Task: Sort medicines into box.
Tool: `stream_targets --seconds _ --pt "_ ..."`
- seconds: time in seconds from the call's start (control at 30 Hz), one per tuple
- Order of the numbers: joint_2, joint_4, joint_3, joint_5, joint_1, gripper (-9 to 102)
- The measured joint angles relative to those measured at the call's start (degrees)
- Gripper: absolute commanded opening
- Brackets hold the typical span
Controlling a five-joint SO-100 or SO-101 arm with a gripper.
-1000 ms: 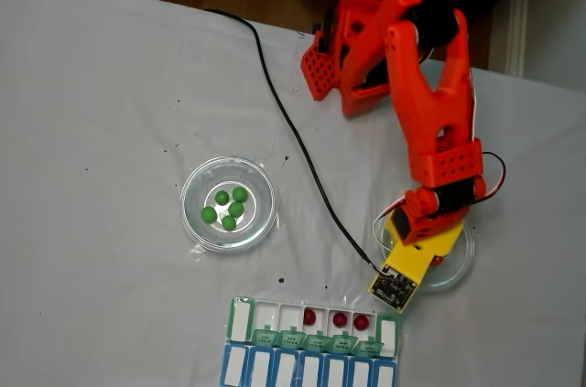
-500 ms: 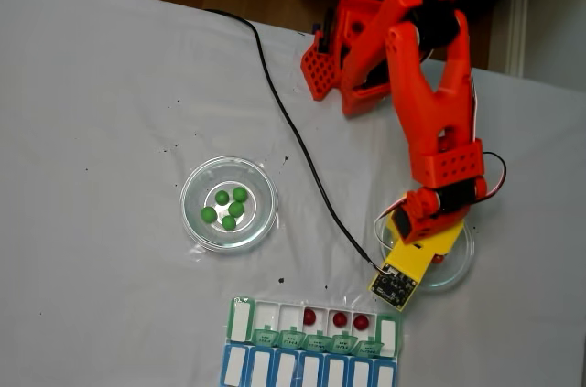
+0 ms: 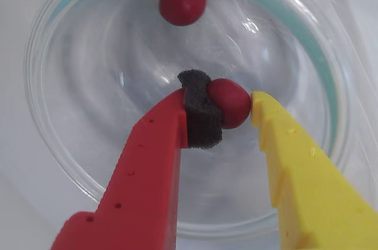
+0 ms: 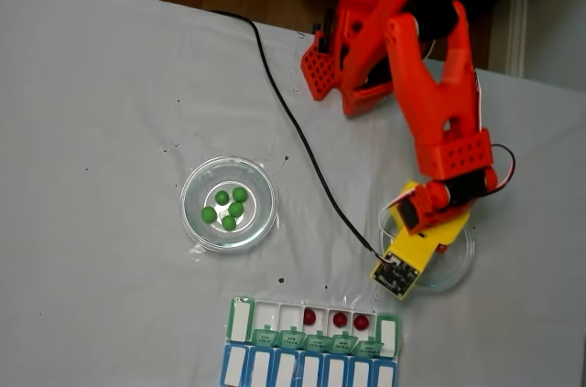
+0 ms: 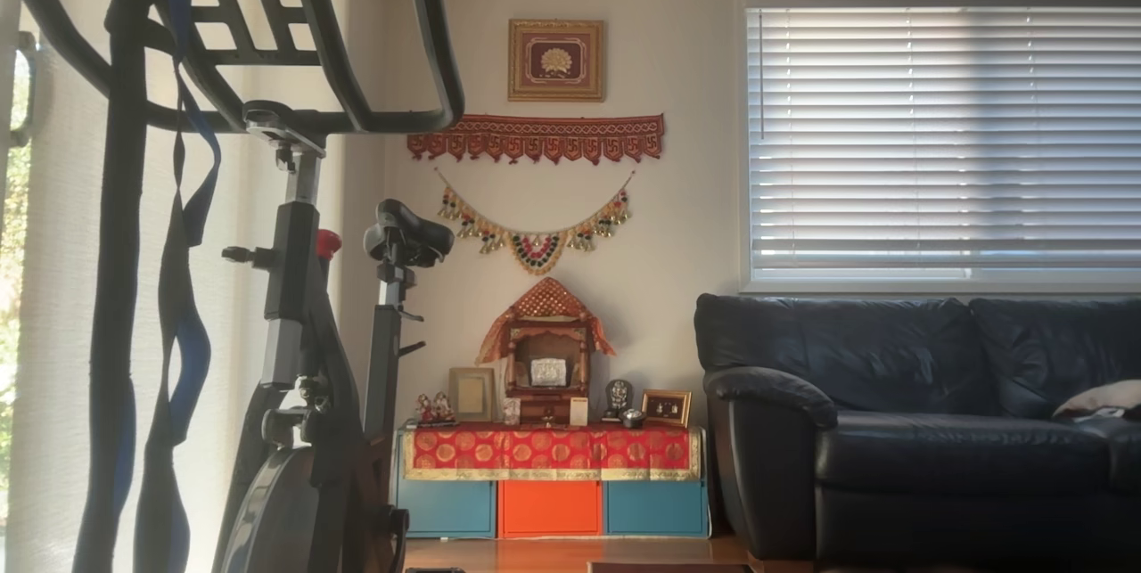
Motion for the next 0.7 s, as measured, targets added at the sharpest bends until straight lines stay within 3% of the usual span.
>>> stream_targets --seconds 0.37,0.7 --pt "13.7 4.9 -4.3 11.8 6.0 1" --pt "2.5 6.0 -15.9 20.1 19.4 1"
